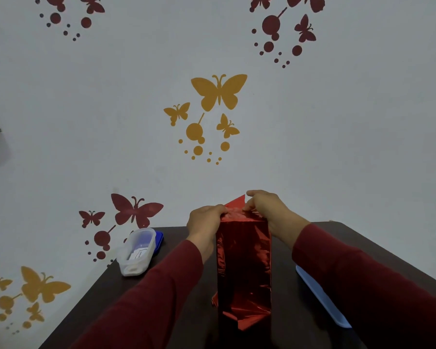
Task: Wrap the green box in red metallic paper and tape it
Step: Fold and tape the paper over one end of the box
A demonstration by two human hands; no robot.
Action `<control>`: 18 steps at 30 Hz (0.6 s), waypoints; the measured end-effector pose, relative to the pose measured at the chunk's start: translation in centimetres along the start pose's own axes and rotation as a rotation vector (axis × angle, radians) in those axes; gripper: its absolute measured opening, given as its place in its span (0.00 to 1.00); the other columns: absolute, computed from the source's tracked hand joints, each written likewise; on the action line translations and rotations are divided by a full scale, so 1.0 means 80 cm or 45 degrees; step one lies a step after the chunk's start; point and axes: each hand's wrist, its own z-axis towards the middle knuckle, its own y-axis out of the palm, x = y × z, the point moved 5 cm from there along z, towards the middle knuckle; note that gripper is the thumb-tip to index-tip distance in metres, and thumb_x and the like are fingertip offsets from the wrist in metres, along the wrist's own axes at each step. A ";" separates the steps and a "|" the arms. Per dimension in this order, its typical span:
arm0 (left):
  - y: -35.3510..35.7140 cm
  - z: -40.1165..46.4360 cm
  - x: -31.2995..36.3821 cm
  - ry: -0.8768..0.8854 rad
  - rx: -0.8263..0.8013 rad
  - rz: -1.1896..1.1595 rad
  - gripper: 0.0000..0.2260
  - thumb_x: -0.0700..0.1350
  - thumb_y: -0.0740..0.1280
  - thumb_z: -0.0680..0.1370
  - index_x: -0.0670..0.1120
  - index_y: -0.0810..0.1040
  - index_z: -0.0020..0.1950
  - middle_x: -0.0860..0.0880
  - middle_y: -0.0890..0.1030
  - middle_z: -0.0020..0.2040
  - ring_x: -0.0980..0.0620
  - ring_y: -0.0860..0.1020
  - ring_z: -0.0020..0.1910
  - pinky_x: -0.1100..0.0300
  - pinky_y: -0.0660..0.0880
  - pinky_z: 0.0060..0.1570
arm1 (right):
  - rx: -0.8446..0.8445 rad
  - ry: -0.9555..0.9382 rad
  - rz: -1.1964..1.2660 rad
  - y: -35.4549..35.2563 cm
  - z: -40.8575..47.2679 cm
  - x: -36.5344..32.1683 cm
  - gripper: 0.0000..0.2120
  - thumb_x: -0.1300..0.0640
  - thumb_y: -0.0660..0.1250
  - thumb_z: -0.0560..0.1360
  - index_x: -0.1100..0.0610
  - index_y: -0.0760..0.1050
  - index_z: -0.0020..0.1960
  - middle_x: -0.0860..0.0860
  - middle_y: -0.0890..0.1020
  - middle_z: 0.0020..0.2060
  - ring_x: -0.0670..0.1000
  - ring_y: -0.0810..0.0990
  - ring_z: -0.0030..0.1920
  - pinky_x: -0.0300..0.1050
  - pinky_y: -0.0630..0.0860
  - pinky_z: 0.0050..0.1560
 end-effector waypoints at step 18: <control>0.007 -0.085 0.025 0.917 0.260 0.246 0.08 0.43 0.67 0.80 0.54 0.77 0.57 0.65 0.75 0.55 0.57 0.73 0.61 0.58 0.74 0.57 | 0.404 -0.347 -0.104 -0.094 -0.076 0.025 0.06 0.55 0.70 0.78 0.50 0.83 0.43 0.44 0.85 0.45 0.47 0.84 0.51 0.45 0.80 0.51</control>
